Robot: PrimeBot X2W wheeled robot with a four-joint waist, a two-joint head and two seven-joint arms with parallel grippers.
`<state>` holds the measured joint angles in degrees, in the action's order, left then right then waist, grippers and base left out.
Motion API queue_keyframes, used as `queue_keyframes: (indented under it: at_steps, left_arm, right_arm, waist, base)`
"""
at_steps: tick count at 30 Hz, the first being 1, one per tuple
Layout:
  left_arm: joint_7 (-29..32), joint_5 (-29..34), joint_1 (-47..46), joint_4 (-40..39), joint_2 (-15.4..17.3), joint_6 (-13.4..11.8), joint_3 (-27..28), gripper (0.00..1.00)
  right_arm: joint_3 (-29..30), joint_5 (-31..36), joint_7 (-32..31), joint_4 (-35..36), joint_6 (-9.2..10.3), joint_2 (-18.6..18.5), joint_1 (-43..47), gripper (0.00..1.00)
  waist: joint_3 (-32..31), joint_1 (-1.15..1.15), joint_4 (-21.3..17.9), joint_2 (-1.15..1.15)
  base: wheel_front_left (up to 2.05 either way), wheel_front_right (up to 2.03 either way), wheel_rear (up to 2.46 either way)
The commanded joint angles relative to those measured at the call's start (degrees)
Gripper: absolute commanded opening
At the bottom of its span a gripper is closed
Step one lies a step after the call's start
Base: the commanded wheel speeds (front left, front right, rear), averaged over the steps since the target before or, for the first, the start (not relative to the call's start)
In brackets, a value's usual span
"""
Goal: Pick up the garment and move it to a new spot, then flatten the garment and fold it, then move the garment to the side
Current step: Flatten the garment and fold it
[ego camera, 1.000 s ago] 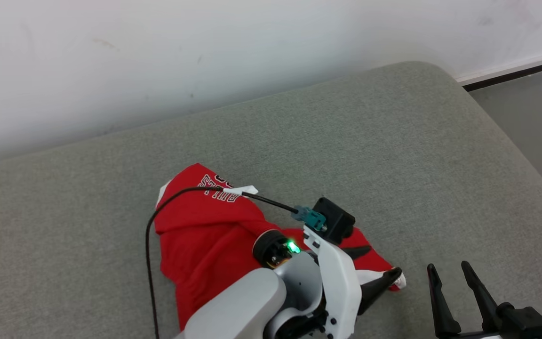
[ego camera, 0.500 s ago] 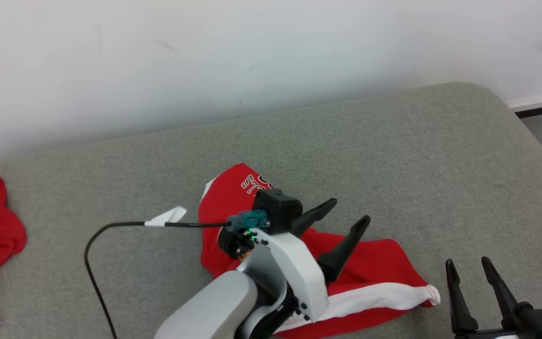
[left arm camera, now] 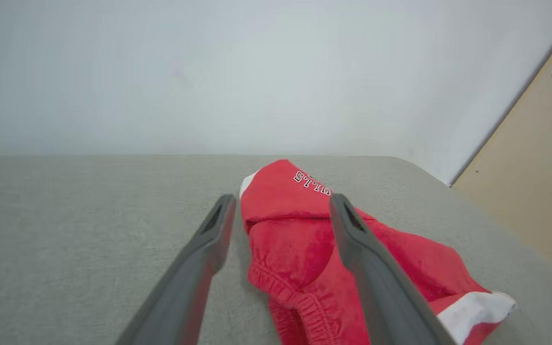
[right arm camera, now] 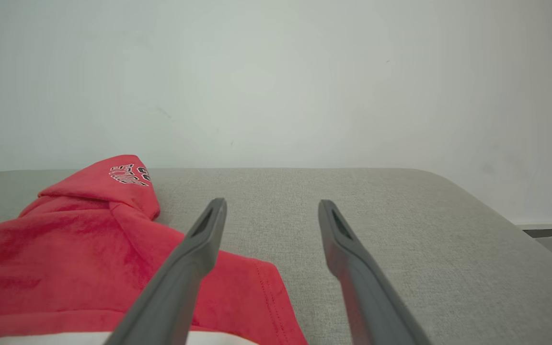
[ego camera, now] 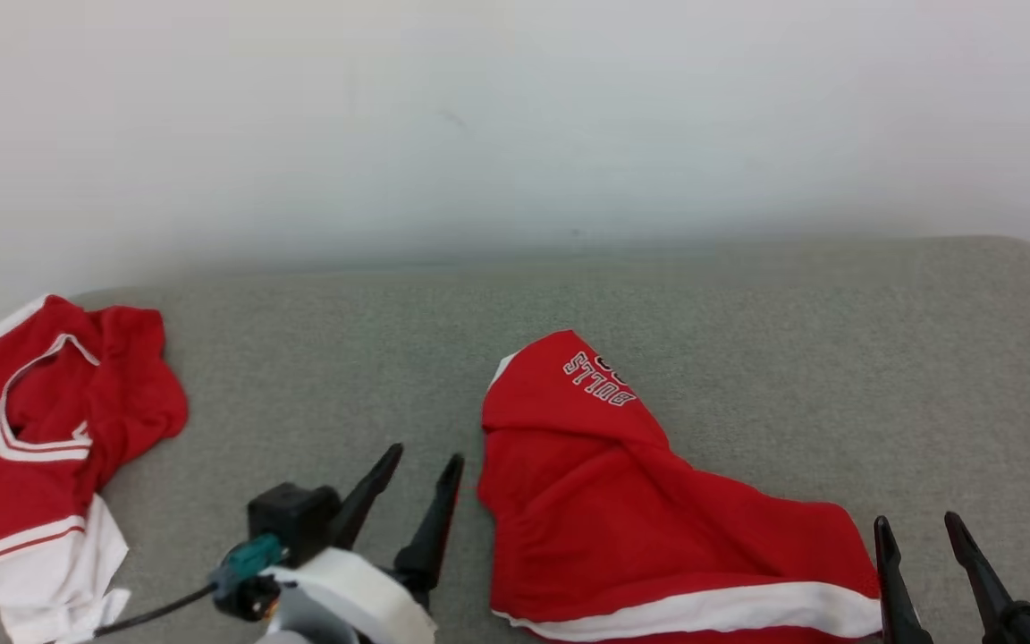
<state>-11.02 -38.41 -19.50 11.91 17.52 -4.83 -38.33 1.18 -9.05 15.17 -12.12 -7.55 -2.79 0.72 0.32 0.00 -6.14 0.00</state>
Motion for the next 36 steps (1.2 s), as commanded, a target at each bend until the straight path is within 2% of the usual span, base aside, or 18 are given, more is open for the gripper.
queue_keyframes:
  at_steps: [1, 6, 10, 15, 24, 32, 36]
  left_arm:
    - [-1.53, -0.68, 2.23, 0.09, 0.84, -0.74, 1.27, 1.00]
    - [-3.96, 0.70, 7.93, -0.12, 2.19, -1.80, 5.50, 1.00]
    - [-4.11, 3.63, 12.40, -2.08, 0.94, -1.66, 10.69, 1.00]
    - [-4.11, 9.11, 19.66, -4.14, -2.01, 0.72, 17.66, 1.00]
    - [-4.13, 16.95, 27.52, -3.82, -9.18, 7.61, 27.87, 1.00]
    - [-4.13, 20.78, 26.63, -2.81, -12.44, 11.05, 31.15, 1.00]
    - [-4.13, 20.21, 25.44, -1.78, -12.84, 12.14, 28.47, 1.00]
  right_arm:
    - [0.36, 0.65, -0.05, 0.09, 0.12, -0.20, 0.94, 1.00]
    - [1.09, 1.23, -0.05, 0.22, 0.12, -0.19, 2.03, 1.00]
    - [1.39, 1.36, -0.05, 0.17, 0.12, -0.19, 2.51, 1.00]
    - [0.77, 0.99, -0.05, -0.29, 0.12, -0.18, 2.87, 1.00]
    - [-0.41, 0.65, -0.05, -0.84, 0.12, -0.19, 3.03, 1.00]
    - [-1.39, 0.59, -0.05, -1.25, 0.12, -0.41, 2.26, 1.00]
    - [-1.72, 0.57, -0.05, -1.38, 0.12, -0.50, 1.82, 1.00]
  waist:
    - [-0.83, 0.00, 1.78, 0.00]
    - [-1.62, 0.00, 4.55, 0.00]
    - [-2.24, 0.00, 5.98, 0.00]
    - [-2.97, 0.00, 6.41, 0.00]
    - [-3.30, 0.00, 6.16, 0.00]
    - [-3.02, 0.00, 4.84, 0.00]
    - [-2.62, 0.00, 3.46, 0.00]
  base:
    - [0.00, 0.00, 0.00]
    - [0.00, 0.00, 0.00]
    - [0.00, 0.00, 0.00]
    - [0.00, 0.00, 0.00]
    - [0.00, 0.00, 0.00]
    - [0.00, 0.00, 0.00]
    - [0.00, 0.00, 0.00]
